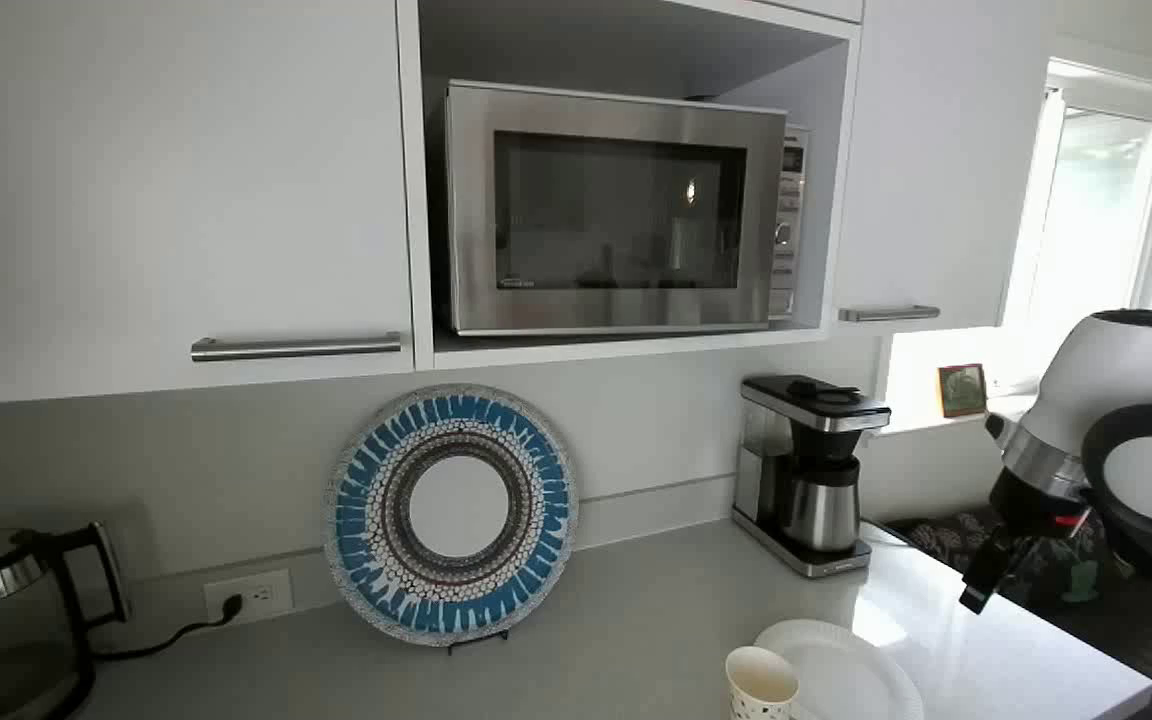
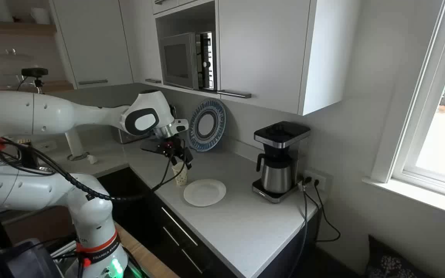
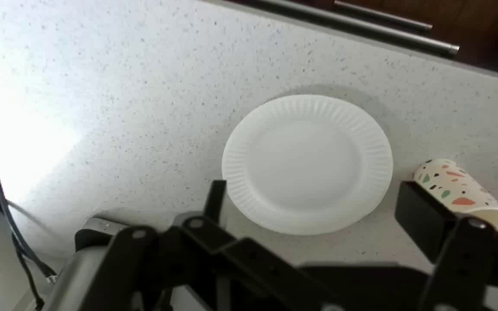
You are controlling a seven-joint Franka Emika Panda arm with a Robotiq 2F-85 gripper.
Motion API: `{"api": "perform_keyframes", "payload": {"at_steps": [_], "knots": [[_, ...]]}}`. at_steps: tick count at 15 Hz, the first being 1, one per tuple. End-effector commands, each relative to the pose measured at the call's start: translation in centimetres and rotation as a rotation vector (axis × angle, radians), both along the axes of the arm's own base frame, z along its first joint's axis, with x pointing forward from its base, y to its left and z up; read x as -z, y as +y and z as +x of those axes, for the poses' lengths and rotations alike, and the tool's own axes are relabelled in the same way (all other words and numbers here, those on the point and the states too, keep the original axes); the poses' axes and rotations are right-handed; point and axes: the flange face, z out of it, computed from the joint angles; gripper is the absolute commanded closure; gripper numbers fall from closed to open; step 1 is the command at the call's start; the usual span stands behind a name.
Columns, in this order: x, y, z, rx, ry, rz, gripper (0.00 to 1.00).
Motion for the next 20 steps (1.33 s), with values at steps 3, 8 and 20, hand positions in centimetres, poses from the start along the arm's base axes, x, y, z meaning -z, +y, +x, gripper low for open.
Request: {"api": "perform_keyframes", "payload": {"at_steps": [3, 8, 20], "knots": [[2.3, 0.3, -0.3, -0.004, 0.053, 0.01, 0.0], [-2.8, 0.9, 0.6, -0.043, -0.035, 0.027, 0.0], [-21.6, 7.4, 0.4, -0.187, -0.283, 0.153, 0.0]]}}
